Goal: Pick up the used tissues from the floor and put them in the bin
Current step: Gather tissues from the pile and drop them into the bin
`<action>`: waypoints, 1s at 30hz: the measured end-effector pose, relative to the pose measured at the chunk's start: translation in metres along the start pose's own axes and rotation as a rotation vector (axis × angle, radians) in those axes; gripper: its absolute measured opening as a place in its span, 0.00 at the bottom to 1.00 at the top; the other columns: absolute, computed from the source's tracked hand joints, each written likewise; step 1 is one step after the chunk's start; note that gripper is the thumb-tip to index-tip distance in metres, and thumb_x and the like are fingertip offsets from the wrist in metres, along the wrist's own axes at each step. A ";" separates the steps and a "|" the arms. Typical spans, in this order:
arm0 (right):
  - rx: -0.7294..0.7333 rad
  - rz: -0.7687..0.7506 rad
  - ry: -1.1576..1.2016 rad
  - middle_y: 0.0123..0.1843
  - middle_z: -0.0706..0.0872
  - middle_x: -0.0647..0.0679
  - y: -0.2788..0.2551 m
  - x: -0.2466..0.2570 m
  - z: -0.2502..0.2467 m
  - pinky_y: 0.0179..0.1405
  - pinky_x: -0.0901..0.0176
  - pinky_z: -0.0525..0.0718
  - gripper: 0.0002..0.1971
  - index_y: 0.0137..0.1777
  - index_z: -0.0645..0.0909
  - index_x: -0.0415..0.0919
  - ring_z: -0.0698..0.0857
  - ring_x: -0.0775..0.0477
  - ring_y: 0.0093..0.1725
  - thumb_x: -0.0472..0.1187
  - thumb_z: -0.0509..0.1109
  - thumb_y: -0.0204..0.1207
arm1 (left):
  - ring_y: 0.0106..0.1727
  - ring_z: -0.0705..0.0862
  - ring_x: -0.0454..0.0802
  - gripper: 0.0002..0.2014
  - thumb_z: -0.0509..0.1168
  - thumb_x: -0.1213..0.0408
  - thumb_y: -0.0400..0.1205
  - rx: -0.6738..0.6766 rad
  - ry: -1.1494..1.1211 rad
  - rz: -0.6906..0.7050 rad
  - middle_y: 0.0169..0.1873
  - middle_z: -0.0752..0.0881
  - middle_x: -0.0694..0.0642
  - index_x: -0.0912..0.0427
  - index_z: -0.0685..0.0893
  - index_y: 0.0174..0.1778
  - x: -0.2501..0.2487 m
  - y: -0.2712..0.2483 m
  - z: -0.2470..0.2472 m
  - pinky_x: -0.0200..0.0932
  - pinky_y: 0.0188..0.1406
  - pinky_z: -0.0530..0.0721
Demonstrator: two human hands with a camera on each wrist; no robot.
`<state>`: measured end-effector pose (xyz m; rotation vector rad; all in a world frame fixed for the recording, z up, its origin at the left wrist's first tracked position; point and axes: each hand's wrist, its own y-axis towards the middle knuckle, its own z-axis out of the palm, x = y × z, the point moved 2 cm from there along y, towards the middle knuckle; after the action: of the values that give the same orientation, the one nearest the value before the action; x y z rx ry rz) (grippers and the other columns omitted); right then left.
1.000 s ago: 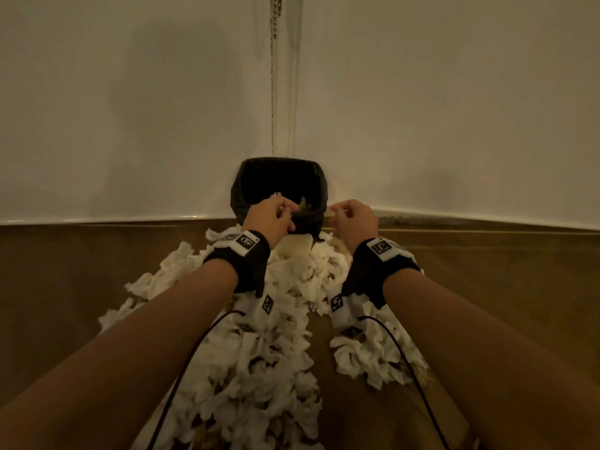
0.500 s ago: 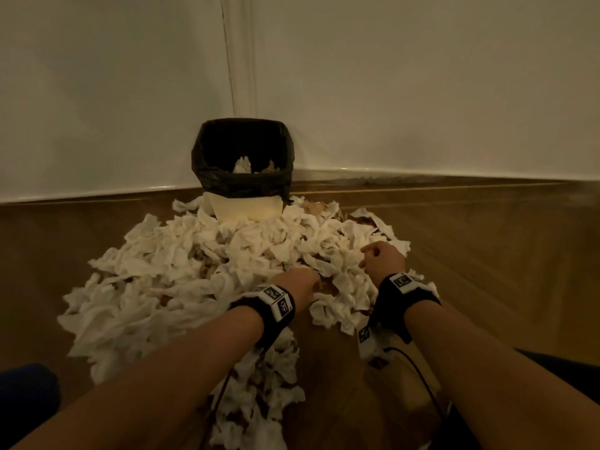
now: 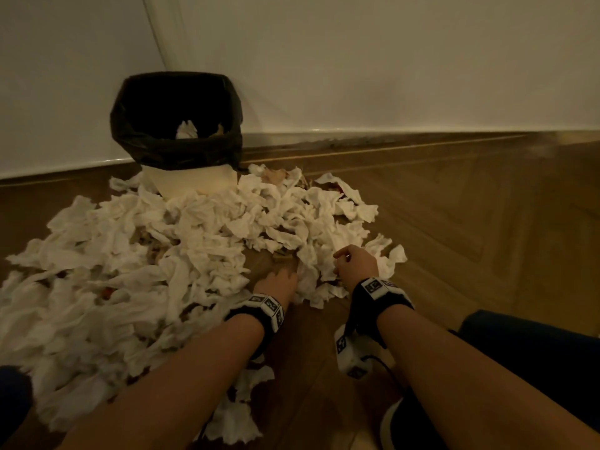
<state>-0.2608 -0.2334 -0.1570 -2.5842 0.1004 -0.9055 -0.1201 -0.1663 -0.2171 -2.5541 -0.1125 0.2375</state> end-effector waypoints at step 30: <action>0.279 0.007 -0.638 0.81 0.53 0.37 -0.030 -0.015 0.068 0.76 0.38 0.60 0.28 0.80 0.59 0.46 0.55 0.29 0.78 0.51 0.59 0.82 | 0.52 0.76 0.56 0.08 0.56 0.58 0.84 -0.255 -0.381 0.021 0.57 0.75 0.59 0.58 0.75 0.50 0.031 -0.030 -0.055 0.44 0.47 0.71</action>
<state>-0.2333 -0.1799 -0.2024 -2.4702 -0.1821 -0.0521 -0.0796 -0.1667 -0.1598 -2.7311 -0.2762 0.7607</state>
